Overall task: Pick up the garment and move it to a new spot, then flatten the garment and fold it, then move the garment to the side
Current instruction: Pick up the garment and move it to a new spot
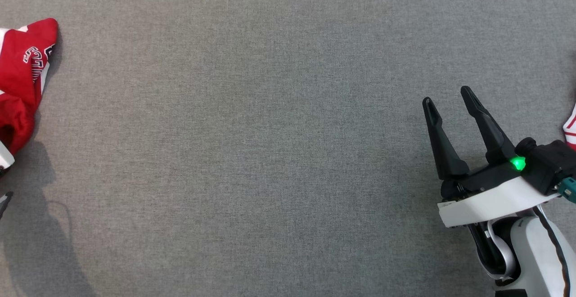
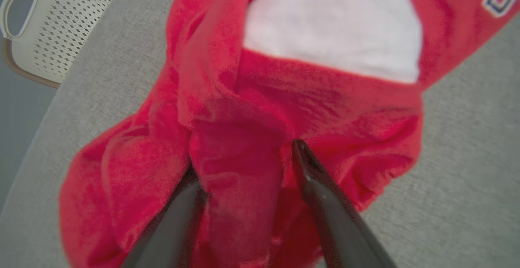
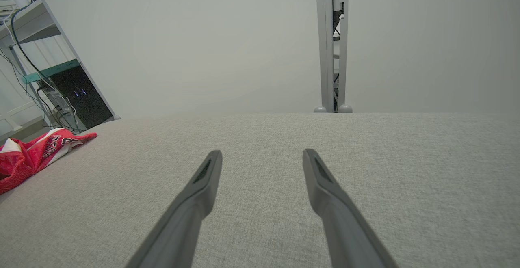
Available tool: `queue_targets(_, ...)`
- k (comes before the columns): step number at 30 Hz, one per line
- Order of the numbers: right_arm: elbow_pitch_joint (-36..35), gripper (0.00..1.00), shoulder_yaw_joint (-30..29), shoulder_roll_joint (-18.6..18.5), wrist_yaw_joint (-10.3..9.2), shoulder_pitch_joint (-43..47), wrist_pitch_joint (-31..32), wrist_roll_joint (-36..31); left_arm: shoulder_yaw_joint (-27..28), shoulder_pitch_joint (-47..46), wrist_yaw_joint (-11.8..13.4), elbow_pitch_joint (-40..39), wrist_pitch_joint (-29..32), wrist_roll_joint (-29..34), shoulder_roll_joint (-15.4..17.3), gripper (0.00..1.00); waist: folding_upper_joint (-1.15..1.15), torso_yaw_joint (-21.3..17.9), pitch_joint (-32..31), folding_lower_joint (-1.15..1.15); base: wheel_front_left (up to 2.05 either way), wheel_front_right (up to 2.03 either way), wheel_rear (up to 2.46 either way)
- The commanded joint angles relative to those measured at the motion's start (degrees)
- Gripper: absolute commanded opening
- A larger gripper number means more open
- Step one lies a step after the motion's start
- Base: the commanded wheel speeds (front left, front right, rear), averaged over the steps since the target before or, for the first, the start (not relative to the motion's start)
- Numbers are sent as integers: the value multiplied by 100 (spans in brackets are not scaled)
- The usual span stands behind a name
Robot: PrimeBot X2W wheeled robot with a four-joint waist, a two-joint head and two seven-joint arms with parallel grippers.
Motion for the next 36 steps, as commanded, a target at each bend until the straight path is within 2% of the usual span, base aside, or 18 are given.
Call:
queue_targets(1,10,100,-25,-9,1,-32,-50,8,-23,0,-26,49,-36,17,12,48,0,14,-30,0,0,0,0)
queue_targets(3,41,100,-10,5,1,-27,-56,10,-55,-33,-70,70,-117,33,35,0,0,33,-81,0,0,0,0)
queue_targets(11,259,100,52,97,1,65,-233,126,-234,-87,-338,39,-443,162,227,0,0,20,-577,0,0,0,0)
queue_targets(18,573,100,-11,163,1,310,-422,261,-627,-237,-588,-422,-538,405,336,0,0,-19,-1248,0,0,0,0)
queue_targets(27,712,100,-91,201,1,662,-516,348,-1146,34,-740,-1799,-280,343,223,0,0,-194,-1892,0,0,0,0)
queue_targets(33,701,100,-112,183,1,837,-506,360,-1400,331,-765,-3077,129,104,0,0,0,-345,-2184,0,0,0,0)
queue_targets(36,697,100,-119,179,1,897,-482,366,-1423,548,-685,-3702,310,-83,-188,0,0,-464,-2285,0,0,0,0)
